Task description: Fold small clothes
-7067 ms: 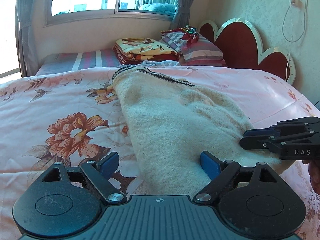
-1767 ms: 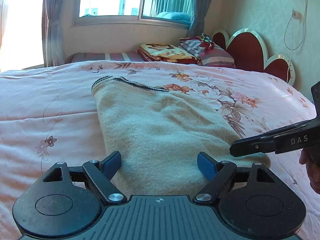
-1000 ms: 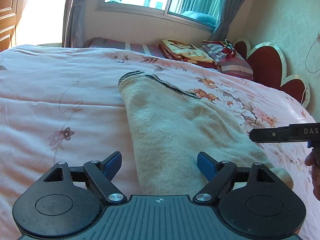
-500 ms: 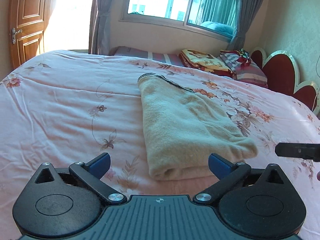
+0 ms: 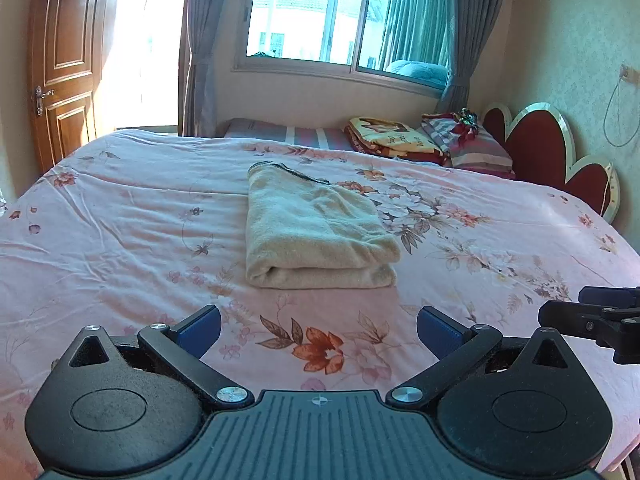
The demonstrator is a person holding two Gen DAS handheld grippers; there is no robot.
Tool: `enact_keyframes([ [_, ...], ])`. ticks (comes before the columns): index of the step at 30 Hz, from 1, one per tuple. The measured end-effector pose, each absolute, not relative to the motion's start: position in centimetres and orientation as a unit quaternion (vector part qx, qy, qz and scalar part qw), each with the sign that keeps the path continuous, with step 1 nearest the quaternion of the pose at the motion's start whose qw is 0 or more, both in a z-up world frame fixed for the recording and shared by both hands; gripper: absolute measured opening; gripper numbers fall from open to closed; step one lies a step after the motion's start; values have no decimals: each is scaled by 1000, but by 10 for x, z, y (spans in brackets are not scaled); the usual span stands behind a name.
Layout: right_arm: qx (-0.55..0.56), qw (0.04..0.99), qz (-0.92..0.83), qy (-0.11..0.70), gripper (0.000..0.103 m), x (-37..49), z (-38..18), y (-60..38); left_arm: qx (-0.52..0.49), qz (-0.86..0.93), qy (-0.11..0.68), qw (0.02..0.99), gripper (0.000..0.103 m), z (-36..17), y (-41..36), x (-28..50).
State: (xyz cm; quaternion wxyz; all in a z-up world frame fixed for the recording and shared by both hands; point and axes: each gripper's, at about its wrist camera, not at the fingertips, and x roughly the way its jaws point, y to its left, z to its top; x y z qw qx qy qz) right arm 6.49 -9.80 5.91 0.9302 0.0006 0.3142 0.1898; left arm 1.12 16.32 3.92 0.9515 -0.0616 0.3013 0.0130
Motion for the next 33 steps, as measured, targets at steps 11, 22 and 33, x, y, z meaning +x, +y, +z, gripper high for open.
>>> enact_keyframes([
  [11,2,935,203,290,102,16,77,-114,-69,23,275,959,103,60,146,-49],
  [22,6,940,212,269,102,5,91,-121,-52,26,255,965,103,81,132,-63],
  [33,7,939,216,267,102,5,92,-120,-46,31,248,967,103,85,131,-66],
])
